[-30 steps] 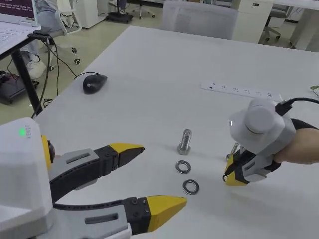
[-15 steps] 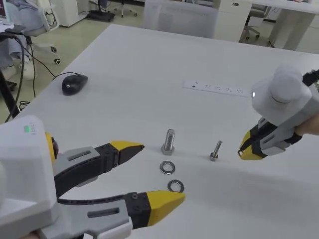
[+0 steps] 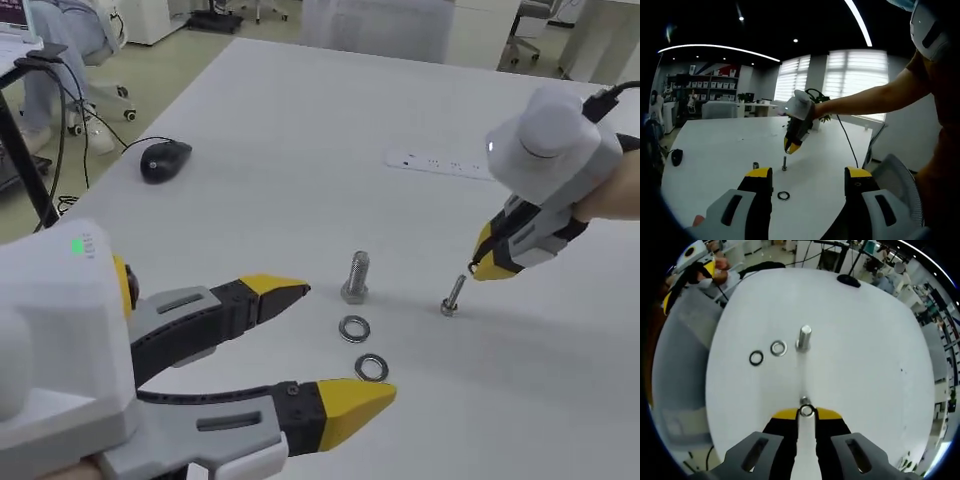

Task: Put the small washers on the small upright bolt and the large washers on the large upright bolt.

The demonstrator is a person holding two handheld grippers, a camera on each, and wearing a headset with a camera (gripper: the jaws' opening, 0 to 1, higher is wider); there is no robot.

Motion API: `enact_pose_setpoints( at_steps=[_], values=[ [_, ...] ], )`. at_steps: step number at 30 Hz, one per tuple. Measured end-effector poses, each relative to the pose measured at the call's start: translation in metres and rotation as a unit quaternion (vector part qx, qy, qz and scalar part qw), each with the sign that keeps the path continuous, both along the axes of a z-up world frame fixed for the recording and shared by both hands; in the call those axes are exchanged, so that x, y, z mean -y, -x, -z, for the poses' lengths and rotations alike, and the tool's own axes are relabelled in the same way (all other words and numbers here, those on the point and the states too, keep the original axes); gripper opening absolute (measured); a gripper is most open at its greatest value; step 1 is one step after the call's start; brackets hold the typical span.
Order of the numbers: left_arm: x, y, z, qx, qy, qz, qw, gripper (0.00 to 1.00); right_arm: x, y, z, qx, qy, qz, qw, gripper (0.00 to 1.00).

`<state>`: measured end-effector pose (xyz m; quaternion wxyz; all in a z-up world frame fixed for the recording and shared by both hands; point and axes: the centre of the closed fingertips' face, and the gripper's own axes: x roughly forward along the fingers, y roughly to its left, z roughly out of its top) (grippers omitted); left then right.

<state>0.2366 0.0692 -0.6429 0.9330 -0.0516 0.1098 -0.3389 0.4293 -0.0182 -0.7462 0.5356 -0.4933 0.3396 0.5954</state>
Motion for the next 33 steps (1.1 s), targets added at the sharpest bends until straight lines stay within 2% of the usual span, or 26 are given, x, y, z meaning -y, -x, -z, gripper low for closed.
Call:
enact_pose_setpoints(
  at_steps=[6,18,33],
  values=[
    [-0.003,0.000,0.003,-0.004,0.001,-0.005,1.0000,0.58,0.000,-0.004,0.008,-0.002,0.008,-0.001,1.0000,0.12],
    [-0.003,-0.002,0.004,-0.007,0.004,-0.009,0.9999,0.58,0.000,-0.006,0.017,-0.011,0.006,0.004,0.9999,0.12],
    [-0.008,-0.003,0.006,-0.010,0.002,-0.014,0.9998,0.58,-0.002,-0.005,0.040,-0.016,0.014,-0.001,0.9998,0.13]
  ],
)
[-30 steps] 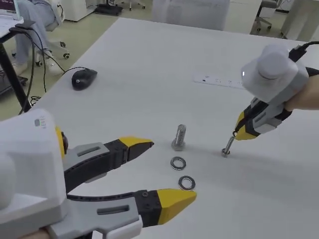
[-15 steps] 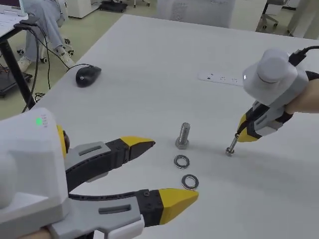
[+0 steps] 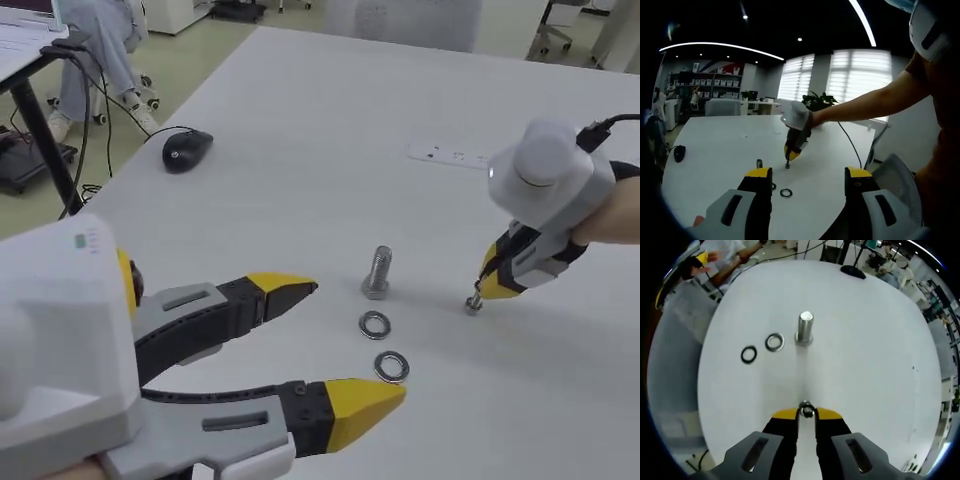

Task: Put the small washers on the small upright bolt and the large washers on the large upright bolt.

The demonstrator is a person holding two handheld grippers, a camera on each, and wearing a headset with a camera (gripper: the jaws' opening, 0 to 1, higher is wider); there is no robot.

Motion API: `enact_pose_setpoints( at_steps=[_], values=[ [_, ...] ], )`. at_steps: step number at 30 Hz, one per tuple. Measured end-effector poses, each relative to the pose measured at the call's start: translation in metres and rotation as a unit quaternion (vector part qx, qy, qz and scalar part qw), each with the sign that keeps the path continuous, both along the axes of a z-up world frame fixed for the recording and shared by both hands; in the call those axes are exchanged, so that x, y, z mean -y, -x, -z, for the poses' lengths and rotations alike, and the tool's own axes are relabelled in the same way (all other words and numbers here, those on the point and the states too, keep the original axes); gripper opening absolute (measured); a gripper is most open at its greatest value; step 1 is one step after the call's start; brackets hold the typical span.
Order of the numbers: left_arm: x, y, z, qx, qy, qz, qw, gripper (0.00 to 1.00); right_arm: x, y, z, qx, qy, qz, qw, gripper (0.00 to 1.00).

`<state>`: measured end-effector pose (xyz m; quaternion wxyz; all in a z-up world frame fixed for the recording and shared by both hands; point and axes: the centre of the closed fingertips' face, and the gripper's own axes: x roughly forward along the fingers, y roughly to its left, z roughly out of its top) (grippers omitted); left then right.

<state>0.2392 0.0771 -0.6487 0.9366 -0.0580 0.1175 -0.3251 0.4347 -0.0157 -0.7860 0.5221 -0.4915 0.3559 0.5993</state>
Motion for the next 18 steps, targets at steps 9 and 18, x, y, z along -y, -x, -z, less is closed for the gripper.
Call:
enact_pose_setpoints(
  at_steps=[9,18],
  values=[
    [-0.002,0.001,0.002,-0.002,0.000,-0.002,1.0000,0.58,0.000,0.000,0.015,-0.001,0.002,-0.005,1.0000,0.13],
    [-0.005,0.002,0.003,-0.003,-0.001,-0.006,1.0000,0.58,0.003,0.002,0.020,0.001,0.000,-0.010,0.9999,0.16]
  ],
)
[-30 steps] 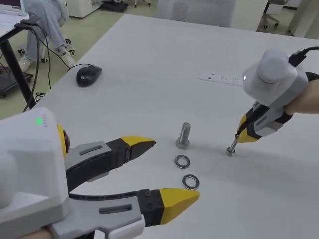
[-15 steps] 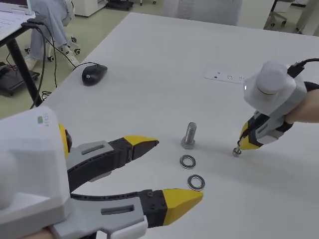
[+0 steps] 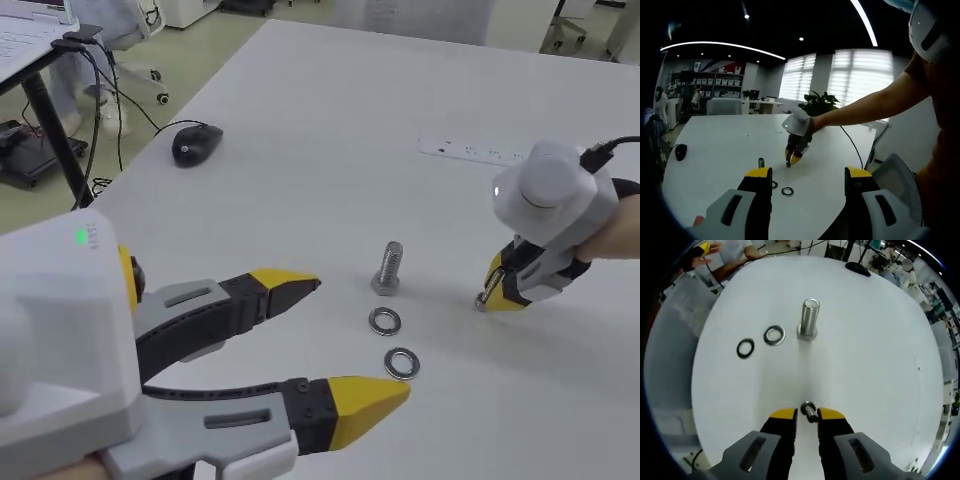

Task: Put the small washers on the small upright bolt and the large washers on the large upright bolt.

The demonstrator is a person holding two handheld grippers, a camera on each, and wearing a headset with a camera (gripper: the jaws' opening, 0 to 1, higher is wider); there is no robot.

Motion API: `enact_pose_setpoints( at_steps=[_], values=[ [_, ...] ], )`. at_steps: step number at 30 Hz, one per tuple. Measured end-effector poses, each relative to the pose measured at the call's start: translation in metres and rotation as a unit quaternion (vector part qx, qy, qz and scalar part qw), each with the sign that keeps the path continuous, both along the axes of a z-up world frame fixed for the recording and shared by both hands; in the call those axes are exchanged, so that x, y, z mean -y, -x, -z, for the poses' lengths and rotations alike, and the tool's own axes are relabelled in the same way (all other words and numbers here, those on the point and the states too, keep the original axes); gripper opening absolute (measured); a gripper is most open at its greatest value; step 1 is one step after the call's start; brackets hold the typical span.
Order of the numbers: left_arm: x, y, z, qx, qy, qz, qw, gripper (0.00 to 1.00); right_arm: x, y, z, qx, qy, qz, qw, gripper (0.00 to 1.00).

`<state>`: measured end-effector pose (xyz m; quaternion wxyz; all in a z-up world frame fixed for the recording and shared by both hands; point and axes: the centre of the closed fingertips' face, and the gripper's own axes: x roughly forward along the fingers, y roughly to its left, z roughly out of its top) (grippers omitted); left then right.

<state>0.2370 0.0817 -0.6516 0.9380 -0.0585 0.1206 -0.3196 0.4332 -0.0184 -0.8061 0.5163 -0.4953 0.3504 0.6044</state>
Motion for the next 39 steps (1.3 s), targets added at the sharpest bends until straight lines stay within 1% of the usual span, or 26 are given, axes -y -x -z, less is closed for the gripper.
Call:
enact_pose_setpoints(
  at_steps=[4,9,12,15,17,19,23,25,27,32,36,39],
  values=[
    [0.001,0.001,-0.001,0.000,0.000,0.000,1.0000,0.58,0.004,-0.001,-0.004,0.002,-0.002,0.005,1.0000,0.17],
    [0.004,0.003,-0.004,0.004,-0.003,0.003,1.0000,0.58,0.012,-0.002,-0.015,0.010,-0.007,0.020,0.9997,0.17],
    [0.003,0.005,-0.008,0.010,-0.002,0.001,0.9999,0.58,0.024,0.002,-0.025,0.020,-0.016,0.025,0.9994,0.17],
    [0.004,0.008,-0.009,0.012,-0.002,0.002,0.9999,0.58,0.037,0.007,-0.030,0.029,-0.010,0.024,0.9993,0.17],
    [0.006,0.011,-0.009,0.011,-0.004,0.004,0.9999,0.58,0.046,0.012,-0.032,0.030,-0.006,0.029,0.9991,0.17],
    [0.009,0.014,-0.010,0.013,-0.005,0.007,0.9999,0.58,0.051,0.018,-0.034,0.028,-0.008,0.037,0.9989,0.17],
    [0.013,0.018,-0.014,0.018,-0.004,0.013,0.9997,0.58,0.056,0.032,-0.039,0.031,-0.009,0.039,0.9987,0.16],
    [0.015,0.021,-0.016,0.020,-0.007,0.017,0.9996,0.58,0.056,0.039,-0.044,0.036,-0.011,0.036,0.9987,0.16],
    [0.016,0.023,-0.018,0.023,-0.008,0.020,0.9995,0.58,0.055,0.043,-0.046,0.036,-0.013,0.035,0.9987,0.16],
    [0.016,0.029,-0.025,0.033,-0.008,0.024,0.9991,0.58,0.047,0.060,-0.055,0.040,-0.019,0.025,0.9987,0.16],
    [0.014,0.034,-0.028,0.038,-0.012,0.029,0.9988,0.58,0.037,0.072,-0.059,0.041,-0.024,0.017,0.9987,0.16],
    [0.013,0.036,-0.030,0.041,-0.011,0.031,0.9986,0.58,0.031,0.078,-0.060,0.040,-0.025,0.011,0.9988,0.16]
  ],
)
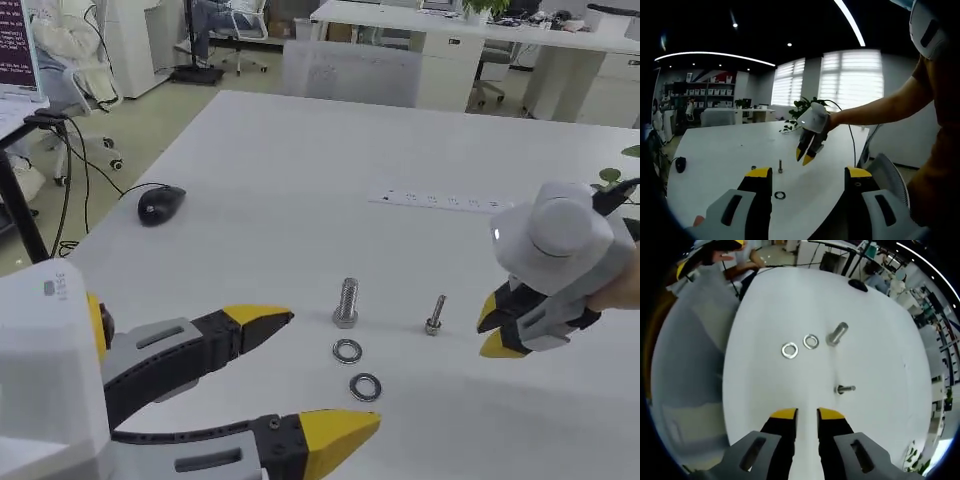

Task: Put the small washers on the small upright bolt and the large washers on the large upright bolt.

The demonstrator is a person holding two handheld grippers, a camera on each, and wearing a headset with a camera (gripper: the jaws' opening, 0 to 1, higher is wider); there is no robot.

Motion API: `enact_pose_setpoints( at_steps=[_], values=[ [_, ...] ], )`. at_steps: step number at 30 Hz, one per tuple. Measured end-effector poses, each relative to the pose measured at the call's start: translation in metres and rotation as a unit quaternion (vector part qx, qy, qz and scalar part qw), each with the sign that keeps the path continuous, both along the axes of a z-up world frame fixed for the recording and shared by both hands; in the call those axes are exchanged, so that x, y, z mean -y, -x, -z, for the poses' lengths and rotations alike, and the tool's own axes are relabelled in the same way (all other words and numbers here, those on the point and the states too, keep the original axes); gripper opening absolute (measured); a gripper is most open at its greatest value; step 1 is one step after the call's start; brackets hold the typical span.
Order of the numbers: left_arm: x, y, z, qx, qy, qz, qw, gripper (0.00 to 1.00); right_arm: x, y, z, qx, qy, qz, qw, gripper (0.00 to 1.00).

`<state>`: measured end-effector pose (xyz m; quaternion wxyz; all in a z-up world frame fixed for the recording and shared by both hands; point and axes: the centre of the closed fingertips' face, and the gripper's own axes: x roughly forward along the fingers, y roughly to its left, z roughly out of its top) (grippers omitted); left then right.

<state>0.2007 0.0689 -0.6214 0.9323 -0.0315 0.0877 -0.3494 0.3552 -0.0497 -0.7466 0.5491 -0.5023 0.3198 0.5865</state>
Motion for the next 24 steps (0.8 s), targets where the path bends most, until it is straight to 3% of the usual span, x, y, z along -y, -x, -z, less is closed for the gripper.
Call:
enact_pose_setpoints(
  at_steps=[5,14,24],
  values=[
    [-0.002,0.004,-0.002,0.004,-0.004,0.004,1.0000,0.58,-0.013,0.012,0.003,-0.004,-0.003,-0.009,0.9999,0.16],
    [-0.005,0.009,-0.004,0.007,-0.001,0.006,1.0000,0.58,-0.042,0.033,0.022,-0.034,-0.009,-0.024,0.9991,0.16],
    [-0.020,0.010,-0.002,0.006,0.008,-0.005,0.9999,0.58,-0.079,0.036,0.042,-0.058,-0.019,-0.013,0.9981,0.20]
  ],
)
